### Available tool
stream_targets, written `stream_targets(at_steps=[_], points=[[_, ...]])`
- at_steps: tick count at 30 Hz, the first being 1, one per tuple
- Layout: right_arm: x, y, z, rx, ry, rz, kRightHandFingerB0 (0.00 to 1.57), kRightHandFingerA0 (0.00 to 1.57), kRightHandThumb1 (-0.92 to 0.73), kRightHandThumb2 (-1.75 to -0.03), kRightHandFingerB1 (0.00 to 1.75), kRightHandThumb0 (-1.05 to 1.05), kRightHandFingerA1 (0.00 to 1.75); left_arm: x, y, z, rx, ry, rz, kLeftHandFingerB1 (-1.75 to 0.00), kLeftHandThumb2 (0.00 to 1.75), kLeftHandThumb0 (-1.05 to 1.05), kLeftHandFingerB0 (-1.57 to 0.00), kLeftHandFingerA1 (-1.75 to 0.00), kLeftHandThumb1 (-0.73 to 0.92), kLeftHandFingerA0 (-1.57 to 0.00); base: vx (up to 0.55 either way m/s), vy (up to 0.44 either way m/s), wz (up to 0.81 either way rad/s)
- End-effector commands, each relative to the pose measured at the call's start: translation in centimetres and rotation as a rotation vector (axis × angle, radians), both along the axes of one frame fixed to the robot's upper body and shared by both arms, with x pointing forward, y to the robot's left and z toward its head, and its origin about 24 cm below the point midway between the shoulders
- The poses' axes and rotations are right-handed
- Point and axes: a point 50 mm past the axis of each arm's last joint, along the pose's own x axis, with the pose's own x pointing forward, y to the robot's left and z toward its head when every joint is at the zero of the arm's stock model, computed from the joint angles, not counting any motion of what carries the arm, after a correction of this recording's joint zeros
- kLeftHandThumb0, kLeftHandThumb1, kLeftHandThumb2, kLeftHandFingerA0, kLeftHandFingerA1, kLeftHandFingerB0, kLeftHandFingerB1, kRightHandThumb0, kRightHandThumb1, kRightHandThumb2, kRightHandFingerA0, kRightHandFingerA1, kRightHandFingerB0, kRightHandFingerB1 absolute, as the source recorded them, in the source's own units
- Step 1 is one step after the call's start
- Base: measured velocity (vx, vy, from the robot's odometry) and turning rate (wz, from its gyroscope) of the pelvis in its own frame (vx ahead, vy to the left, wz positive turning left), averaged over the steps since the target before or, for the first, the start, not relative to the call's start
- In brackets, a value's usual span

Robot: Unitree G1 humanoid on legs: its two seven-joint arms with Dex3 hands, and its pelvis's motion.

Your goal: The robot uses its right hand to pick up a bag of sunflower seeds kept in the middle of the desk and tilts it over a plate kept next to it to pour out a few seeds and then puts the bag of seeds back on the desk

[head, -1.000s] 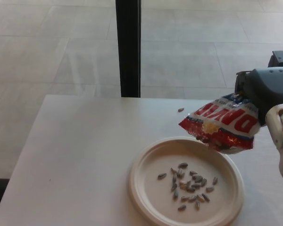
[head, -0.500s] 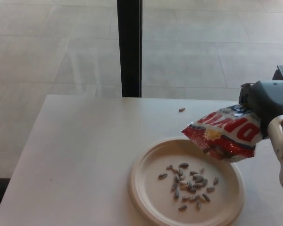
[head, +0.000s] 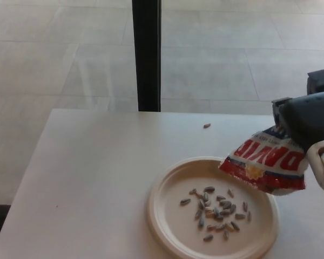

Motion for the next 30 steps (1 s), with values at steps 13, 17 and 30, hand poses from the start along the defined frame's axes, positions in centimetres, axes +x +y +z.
stream_targets(at_steps=[13, 17, 30], points=[[-0.3, 1.4, 0.7, 0.059, -0.044, 0.034, 0.84, 1.2, -0.52, -1.0, 0.94, -0.45, 1.35, -0.2, 0.8, 0.7, 0.047, 0.015, -0.023, -0.38, 0.63, -0.83, -0.43, -0.51, 0.75, -0.45, 0.0, 0.0, 0.0], [-0.4, 1.1, 0.1, 0.146, -0.004, 0.007, 0.81, 0.93, -0.6, -0.76, 1.31, -0.36, 1.75, -0.2, 0.8, 0.6, 0.035, 0.016, -0.005, -0.38, 0.63, -0.81, -0.44, -0.5, 0.75, -0.45, 0.0, 0.0, 0.0], [-1.0, -2.4, -3.4, 0.525, 0.224, -0.305, 0.73, 0.84, -0.67, -0.68, 0.92, -0.35, 1.63, -0.8, 0.4, 0.2, 0.018, 0.012, 0.009, -0.38, 0.63, -0.83, -0.44, -0.53, 0.75, -0.45, 0.0, 0.0, 0.0]])
